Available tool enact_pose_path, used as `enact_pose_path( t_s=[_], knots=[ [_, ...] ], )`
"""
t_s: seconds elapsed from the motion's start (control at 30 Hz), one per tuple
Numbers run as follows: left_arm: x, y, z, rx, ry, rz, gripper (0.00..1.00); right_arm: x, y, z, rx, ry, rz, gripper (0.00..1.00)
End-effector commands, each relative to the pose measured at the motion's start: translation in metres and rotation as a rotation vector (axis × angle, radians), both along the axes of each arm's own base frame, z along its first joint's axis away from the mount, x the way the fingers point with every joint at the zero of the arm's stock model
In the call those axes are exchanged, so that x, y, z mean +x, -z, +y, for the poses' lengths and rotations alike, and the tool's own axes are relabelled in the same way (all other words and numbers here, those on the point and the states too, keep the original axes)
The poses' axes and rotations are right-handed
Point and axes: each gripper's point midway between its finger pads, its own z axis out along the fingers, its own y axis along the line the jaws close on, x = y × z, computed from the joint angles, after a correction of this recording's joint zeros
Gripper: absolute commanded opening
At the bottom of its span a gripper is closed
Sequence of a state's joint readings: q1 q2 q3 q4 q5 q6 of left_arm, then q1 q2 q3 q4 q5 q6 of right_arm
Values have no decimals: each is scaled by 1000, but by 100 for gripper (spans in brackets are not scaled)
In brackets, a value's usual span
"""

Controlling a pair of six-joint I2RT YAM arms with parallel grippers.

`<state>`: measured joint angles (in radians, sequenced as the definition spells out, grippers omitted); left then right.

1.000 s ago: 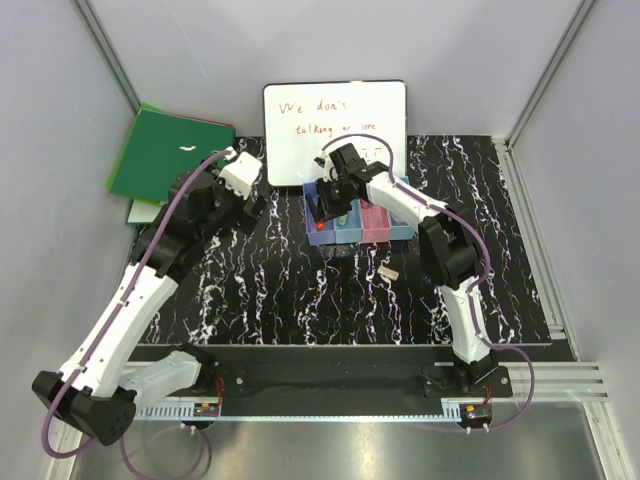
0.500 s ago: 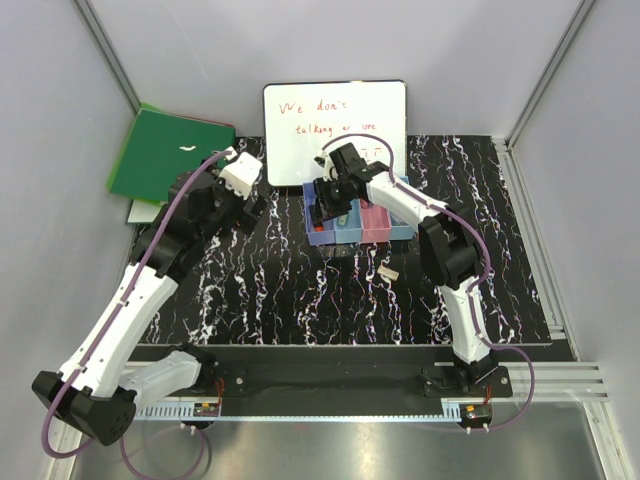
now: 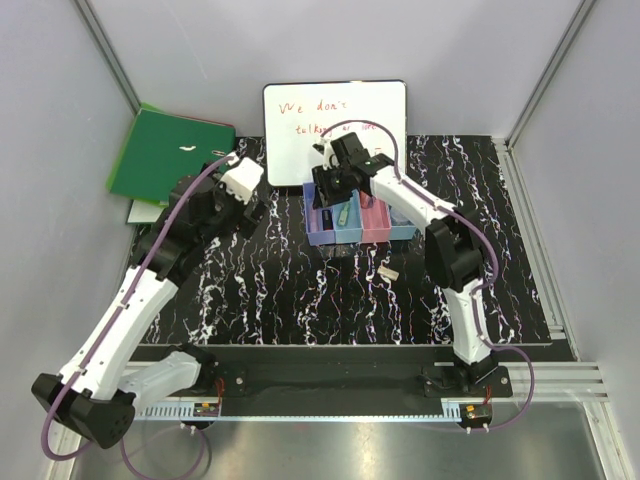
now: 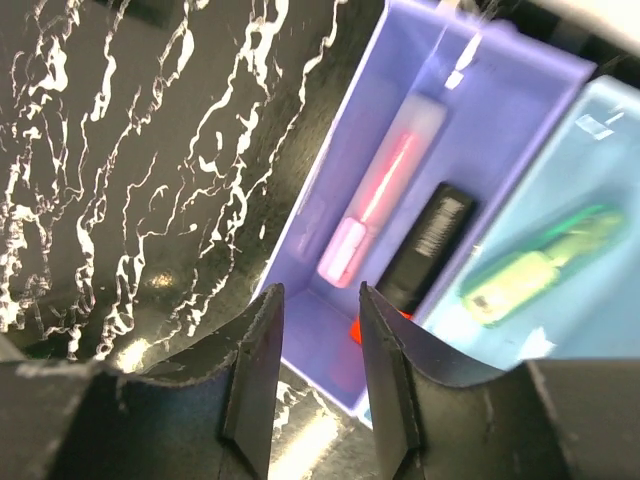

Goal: Sort the stationery into containers
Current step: Pick up the stationery from the center of the board.

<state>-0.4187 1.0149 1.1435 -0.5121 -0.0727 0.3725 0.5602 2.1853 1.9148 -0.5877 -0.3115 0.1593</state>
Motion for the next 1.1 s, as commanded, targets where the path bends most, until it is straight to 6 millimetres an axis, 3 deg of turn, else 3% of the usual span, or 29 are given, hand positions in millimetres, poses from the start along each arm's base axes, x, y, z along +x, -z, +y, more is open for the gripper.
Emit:
enact_pose_path(
  t_s=[0.0, 0.03, 0.1, 0.13, 0.17, 0.23, 0.27, 0.3, 0.37, 0.4, 0.43, 0.53, 0.57, 0.67, 0.83, 1.07],
  knots=[
    [-4, 1, -1, 6, 35, -34, 99, 13, -113, -18, 14, -27, -316, 44],
    [-6, 4, -1, 8, 43, -25, 99, 6, -125, -27, -7, -53, -347, 44],
    [-12, 10, -10, -3, 95, 4, 99, -8, -120, -41, -98, -172, -403, 45],
    [-13, 13, -12, -4, 113, 14, 99, -21, -130, -52, -127, -206, -427, 45],
    [-16, 19, -19, -8, 154, 30, 99, -32, -116, -63, -197, -292, -444, 46],
    [-16, 22, -22, -3, 176, 42, 99, -58, -121, -84, -266, -399, -487, 47],
    [-14, 25, -24, 0, 177, 54, 99, -75, -105, -94, -292, -453, -444, 47],
    [-14, 26, -23, 1, 173, 62, 99, -94, -105, -106, -313, -487, -425, 47],
    [-12, 23, -24, -1, 169, 59, 99, -121, -79, -125, -379, -600, -365, 50],
    [-12, 22, -24, -6, 171, 59, 99, -133, -77, -135, -401, -618, -350, 52],
    [-13, 21, -24, -10, 170, 56, 99, -145, -58, -147, -438, -661, -318, 55],
    [-16, 16, -25, -23, 175, 50, 99, -163, -36, -167, -502, -733, -291, 62],
    [-18, 15, -25, -22, 179, 47, 99, -166, -31, -171, -517, -745, -281, 69],
    [-20, 9, -21, -17, 176, 30, 99, -173, -12, -181, -554, -795, -251, 73],
    [-24, -1, -19, -23, 171, 3, 99, -164, 16, -189, -595, -834, -220, 75],
    [-25, 0, -20, -33, 175, 17, 99, -147, 54, -188, -610, -857, -173, 75]
  ],
)
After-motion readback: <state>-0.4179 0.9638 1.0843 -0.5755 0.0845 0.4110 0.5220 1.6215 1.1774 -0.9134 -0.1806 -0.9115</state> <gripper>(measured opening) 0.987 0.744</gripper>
